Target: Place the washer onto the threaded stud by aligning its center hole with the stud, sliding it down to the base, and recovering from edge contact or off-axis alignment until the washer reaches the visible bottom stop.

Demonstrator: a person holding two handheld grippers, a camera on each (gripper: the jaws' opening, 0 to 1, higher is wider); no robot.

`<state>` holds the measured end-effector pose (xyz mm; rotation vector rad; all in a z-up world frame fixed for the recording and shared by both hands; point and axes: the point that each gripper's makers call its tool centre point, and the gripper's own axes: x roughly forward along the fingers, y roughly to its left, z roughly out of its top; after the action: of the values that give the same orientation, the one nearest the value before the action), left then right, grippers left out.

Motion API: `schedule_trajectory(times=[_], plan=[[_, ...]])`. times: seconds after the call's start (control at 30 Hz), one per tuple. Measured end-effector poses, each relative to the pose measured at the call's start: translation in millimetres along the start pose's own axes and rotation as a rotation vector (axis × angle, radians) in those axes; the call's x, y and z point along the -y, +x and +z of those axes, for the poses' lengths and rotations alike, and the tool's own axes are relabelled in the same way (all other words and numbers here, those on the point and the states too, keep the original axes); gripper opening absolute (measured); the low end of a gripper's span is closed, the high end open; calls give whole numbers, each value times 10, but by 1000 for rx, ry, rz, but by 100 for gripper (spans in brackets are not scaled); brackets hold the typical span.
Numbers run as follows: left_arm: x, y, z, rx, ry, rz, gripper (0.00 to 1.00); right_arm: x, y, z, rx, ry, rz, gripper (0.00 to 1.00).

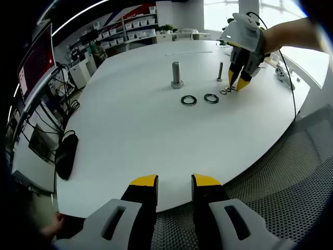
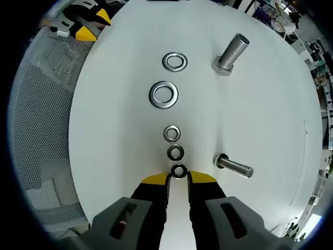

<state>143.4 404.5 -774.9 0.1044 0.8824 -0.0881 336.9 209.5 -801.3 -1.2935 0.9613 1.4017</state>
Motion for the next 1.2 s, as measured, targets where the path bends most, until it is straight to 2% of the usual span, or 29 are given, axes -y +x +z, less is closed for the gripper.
schedule_trajectory(times=[0.17,0.37,0.43,0.5,0.8,1.2], plan=[[-3,0,1,2,-2,1,23,-8,-5,2,26,-23,5,17],[-3,2,-1,0,-1,1,23,-10,-10,39,101,-59,-23,17],[-3,2,1,0,-1,1,23,22,-7,72,120,-48,-45,19],[-2,3,1,-1,0,1,23,15,-3,86,130,-32,-35,19],[-3,0,9,5,-2,1,23,18,9,96,105,7,9,17],[13,1,2,1,4,-8,23,-2,16,103,24,-32,17,17]])
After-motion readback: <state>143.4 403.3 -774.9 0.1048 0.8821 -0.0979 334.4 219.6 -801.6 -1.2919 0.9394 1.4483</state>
